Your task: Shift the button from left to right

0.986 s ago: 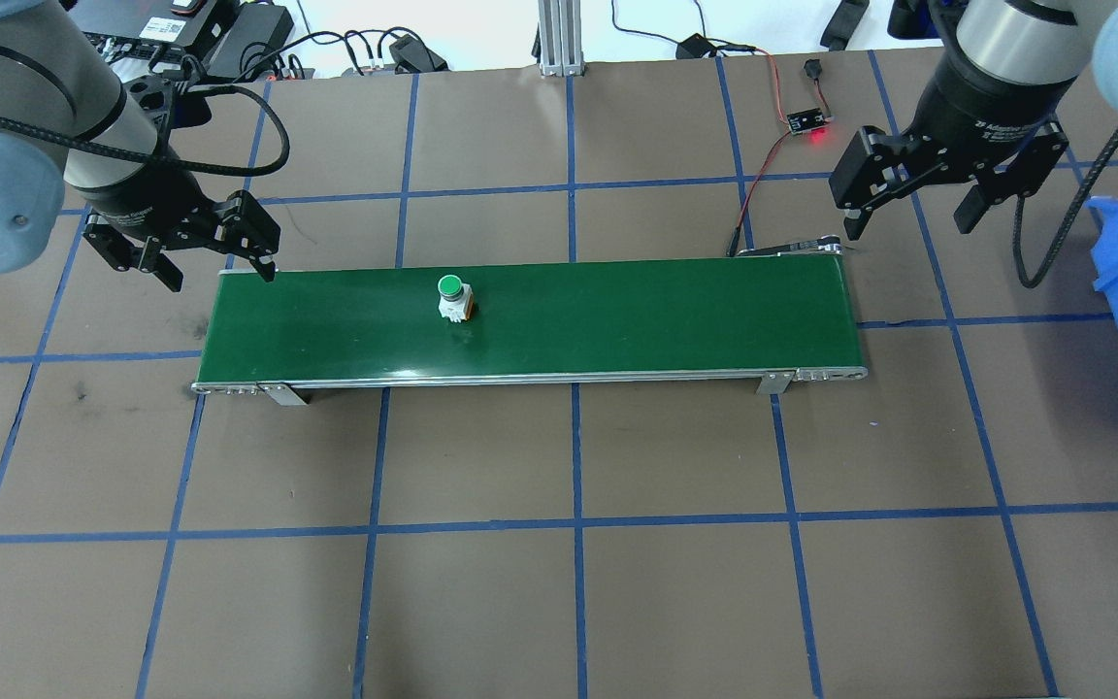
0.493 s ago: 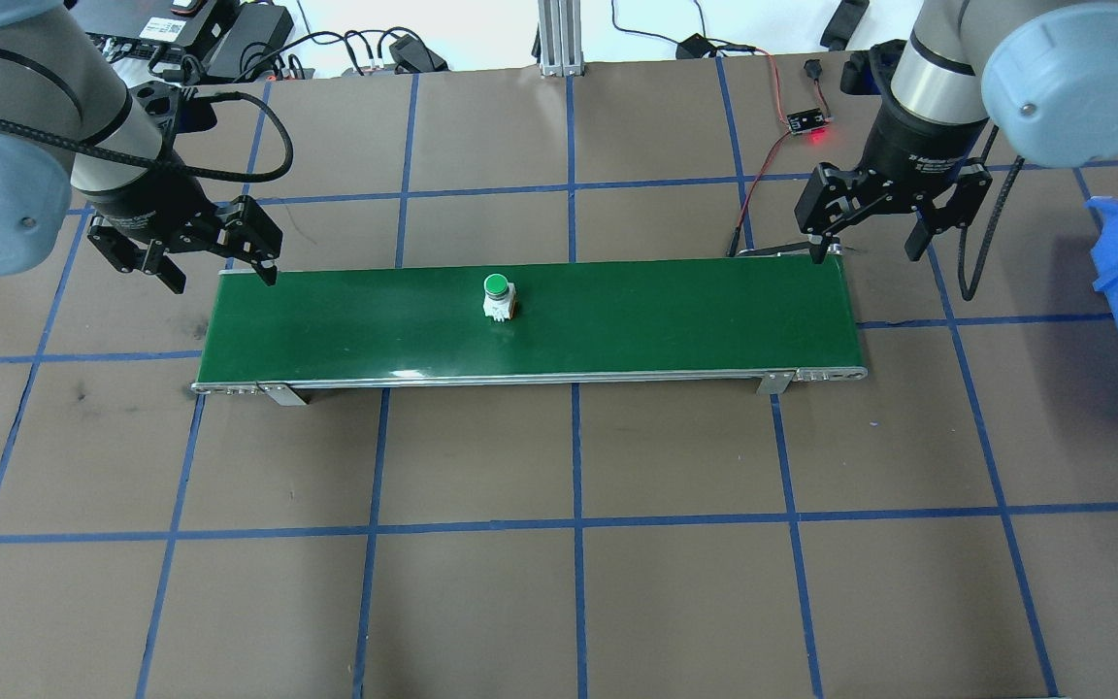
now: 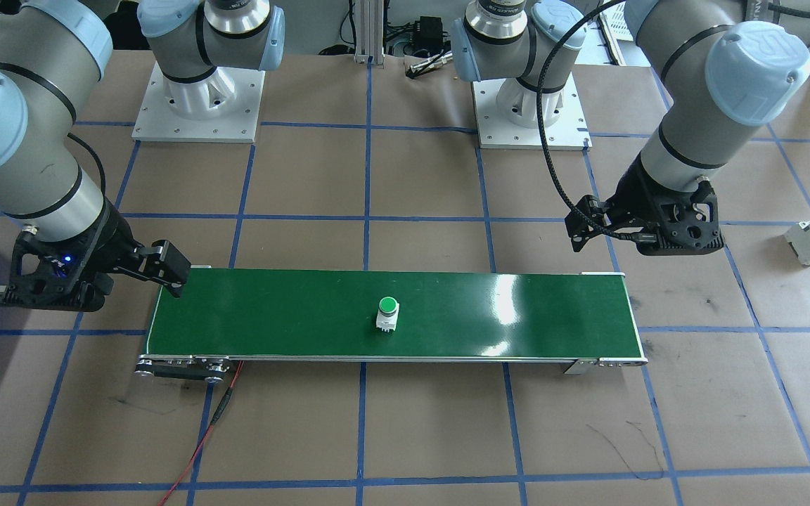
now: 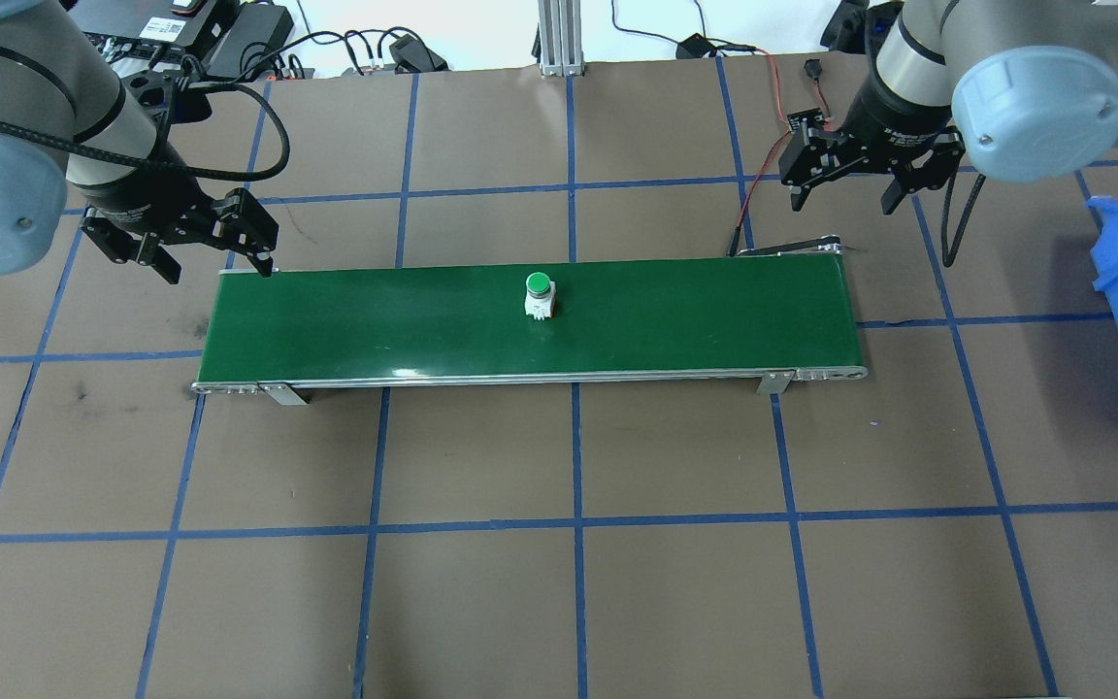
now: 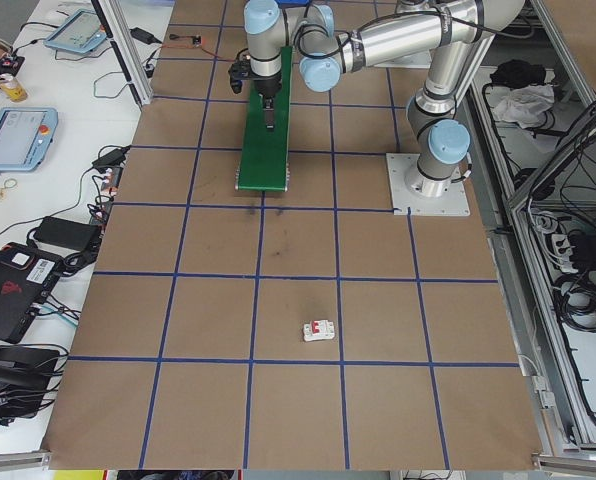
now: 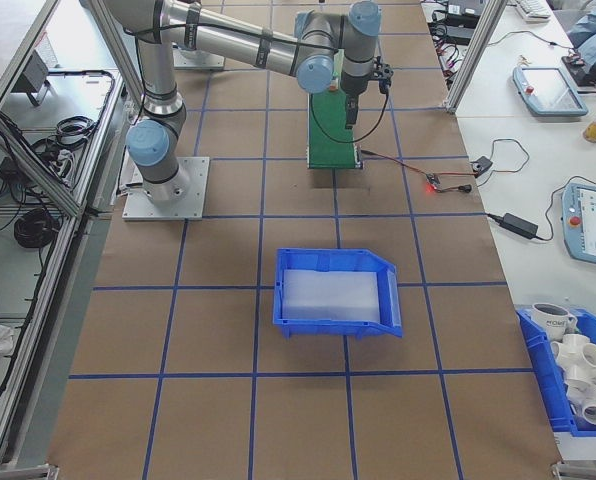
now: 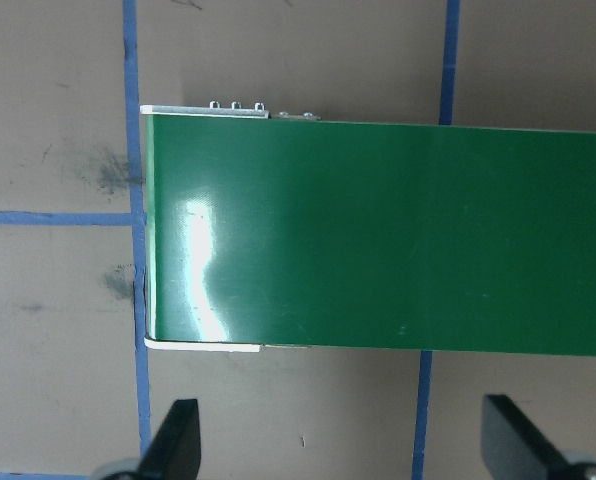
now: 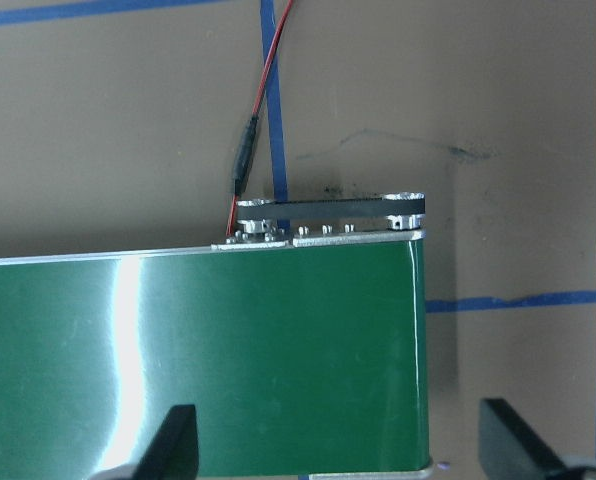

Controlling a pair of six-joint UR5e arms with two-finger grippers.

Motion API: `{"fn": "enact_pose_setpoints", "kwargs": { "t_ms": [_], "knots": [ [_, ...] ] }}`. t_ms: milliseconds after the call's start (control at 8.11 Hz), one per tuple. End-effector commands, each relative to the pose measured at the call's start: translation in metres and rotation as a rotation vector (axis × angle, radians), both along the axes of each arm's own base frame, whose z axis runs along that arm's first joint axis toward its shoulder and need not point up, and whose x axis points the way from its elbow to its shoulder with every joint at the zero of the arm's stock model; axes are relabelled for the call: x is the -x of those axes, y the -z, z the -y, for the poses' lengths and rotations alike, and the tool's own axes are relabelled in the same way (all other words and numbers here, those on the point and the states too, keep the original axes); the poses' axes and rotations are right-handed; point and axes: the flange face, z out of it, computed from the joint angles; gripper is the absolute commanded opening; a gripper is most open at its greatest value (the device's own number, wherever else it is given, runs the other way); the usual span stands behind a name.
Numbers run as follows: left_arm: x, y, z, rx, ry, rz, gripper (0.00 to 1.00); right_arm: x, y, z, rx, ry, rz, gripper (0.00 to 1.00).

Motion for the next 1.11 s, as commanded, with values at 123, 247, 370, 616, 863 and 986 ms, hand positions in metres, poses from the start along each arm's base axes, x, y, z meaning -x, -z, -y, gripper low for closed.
{"fn": "enact_pose_setpoints", "kwargs": {
  "t_ms": [123, 247, 370, 616, 863, 986],
  "knots": [
    [0.002, -0.011, -0.006, 0.027, 0.018, 0.005, 1.0, -0.001, -0.002, 0.004, 0.041, 0.055, 0.004, 1.0],
    [0.0, -0.004, -0.002, 0.015, 0.019, 0.003, 1.0, -0.004, -0.001, 0.005, 0.045, 0.122, 0.026, 1.0],
    [0.0, 0.003, 0.003, 0.014, 0.018, 0.0, 1.0, -0.007, 0.022, 0.01, 0.006, 0.127, 0.052, 1.0],
    [0.003, 0.0, -0.007, 0.028, 0.024, 0.001, 1.0, -0.012, 0.046, 0.009, 0.008, 0.103, 0.047, 1.0],
    [0.003, 0.005, -0.004, 0.024, 0.022, -0.011, 1.0, -0.024, 0.046, 0.007, 0.006, 0.123, 0.067, 1.0],
    [0.01, -0.004, -0.009, 0.038, 0.025, -0.047, 1.0, -0.038, 0.043, 0.004, 0.01, 0.17, 0.07, 1.0]
  ]
}}
